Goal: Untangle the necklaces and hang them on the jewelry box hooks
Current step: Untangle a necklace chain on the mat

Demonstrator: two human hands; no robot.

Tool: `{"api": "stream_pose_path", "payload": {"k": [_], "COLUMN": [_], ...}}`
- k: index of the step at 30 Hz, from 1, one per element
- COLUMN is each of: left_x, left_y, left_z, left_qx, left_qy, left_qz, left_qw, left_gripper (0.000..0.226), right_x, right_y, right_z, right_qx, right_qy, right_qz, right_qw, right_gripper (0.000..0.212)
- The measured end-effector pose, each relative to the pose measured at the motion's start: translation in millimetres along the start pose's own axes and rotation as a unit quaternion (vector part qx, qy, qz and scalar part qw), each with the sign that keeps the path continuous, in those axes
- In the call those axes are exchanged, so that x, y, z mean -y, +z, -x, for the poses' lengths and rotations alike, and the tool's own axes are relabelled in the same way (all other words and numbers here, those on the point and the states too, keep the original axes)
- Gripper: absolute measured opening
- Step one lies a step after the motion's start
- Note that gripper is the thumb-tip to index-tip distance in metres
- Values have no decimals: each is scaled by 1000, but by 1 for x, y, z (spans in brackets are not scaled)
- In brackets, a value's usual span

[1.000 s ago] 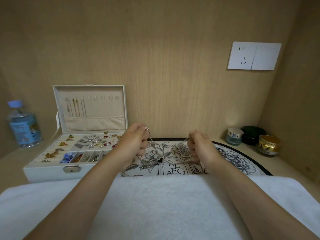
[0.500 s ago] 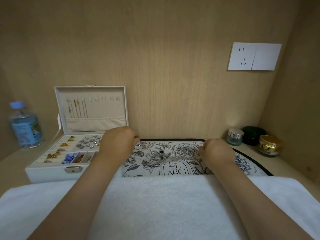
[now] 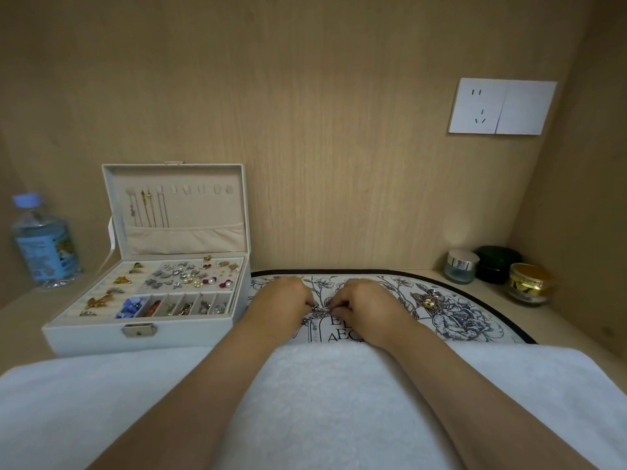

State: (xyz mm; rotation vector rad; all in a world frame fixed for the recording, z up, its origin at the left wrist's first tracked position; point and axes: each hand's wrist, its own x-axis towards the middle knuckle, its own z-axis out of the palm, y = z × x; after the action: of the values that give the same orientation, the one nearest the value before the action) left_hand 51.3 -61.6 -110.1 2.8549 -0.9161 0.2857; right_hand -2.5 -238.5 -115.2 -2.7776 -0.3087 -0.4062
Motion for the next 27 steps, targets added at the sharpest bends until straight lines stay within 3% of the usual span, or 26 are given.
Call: {"api": "stream_pose_path", "payload": {"k": [3,5,8,11,13,17,19,22,24,27], "left_x": [0,0,-5,-10,-10,-4,-1,7,17,29], "left_y": [0,1,-7,-19,-29,-49,-59,-67,-67,-58], "left_z": [-3,3,14,13,10,11,14,22,27,30], "left_qx": [29,-16,-58,-85,-111,-179,-234,-331,-364,-334], "left_qy": [-35,-64,-117,-167,-189,-199,-214,-211,-191,-174], "left_qz": [49,178,408,536,592,655,624,470,324,117], "left_qw": [998,982,904,823,776,707,715,790,852,919], "left_gripper": [14,13,15,15,16,14,18,14,12,9], "right_x": [-1,-2,0,5,7,2,-1,-8,-15,-26], "right_y": [3,3,-1,-9,-18,-27,-33,-40,-42,-42], "right_z": [1,2,2,2,5,13,17,18,19,21], "right_qx": [-17,-48,-84,-89,-79,-38,-14,20,41,24], "right_qy": [6,28,96,160,176,155,147,162,198,237], "right_qz": [-3,-58,-236,-422,-421,-329,-197,17,77,98], "right_qw": [1000,997,963,888,886,931,969,986,976,966], "right_gripper": [16,14,16,21,22,25,26,30,34,36]}}
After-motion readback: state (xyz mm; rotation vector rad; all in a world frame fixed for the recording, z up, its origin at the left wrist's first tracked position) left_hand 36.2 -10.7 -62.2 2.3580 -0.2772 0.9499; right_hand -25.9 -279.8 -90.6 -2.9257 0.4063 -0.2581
